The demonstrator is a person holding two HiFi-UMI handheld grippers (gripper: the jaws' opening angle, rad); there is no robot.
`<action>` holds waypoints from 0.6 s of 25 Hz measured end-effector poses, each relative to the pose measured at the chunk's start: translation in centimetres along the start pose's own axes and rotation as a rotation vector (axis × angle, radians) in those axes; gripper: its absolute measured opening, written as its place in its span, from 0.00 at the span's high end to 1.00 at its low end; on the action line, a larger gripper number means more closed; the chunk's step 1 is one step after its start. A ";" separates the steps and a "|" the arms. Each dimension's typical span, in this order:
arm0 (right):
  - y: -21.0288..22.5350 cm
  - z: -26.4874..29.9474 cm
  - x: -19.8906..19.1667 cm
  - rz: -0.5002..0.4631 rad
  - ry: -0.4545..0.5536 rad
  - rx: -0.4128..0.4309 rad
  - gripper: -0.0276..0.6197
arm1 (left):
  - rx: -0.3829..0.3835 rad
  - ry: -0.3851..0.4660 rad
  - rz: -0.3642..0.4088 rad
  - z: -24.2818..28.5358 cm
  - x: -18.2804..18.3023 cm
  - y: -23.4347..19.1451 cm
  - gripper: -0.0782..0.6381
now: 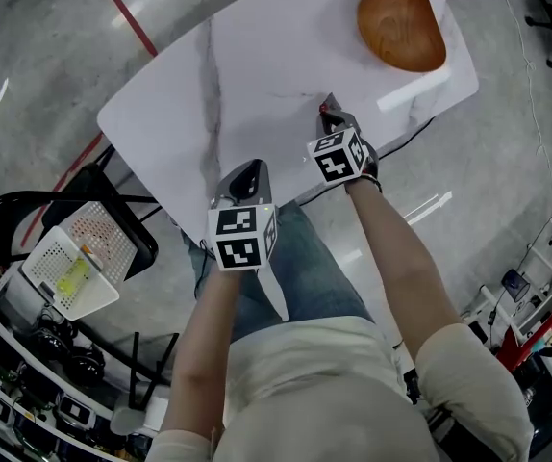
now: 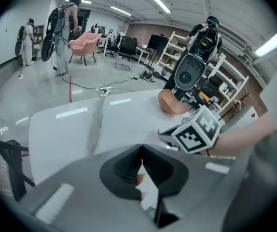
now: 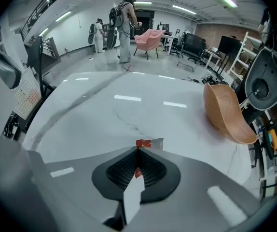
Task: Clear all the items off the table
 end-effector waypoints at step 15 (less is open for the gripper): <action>-1.8 -8.0 1.6 0.041 0.063 -0.020 0.96 | 0.038 0.060 -0.042 -6.0 -0.1 -0.6 0.88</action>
Point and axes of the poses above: the fingertips, and each gripper's own axes: z forward along the fingers, y to its right, x out of its top, the point moved 9 cm from there along -z, backward along the fingers, and after that the axes turned 2 degrees about -x, right-handed, at the moved point
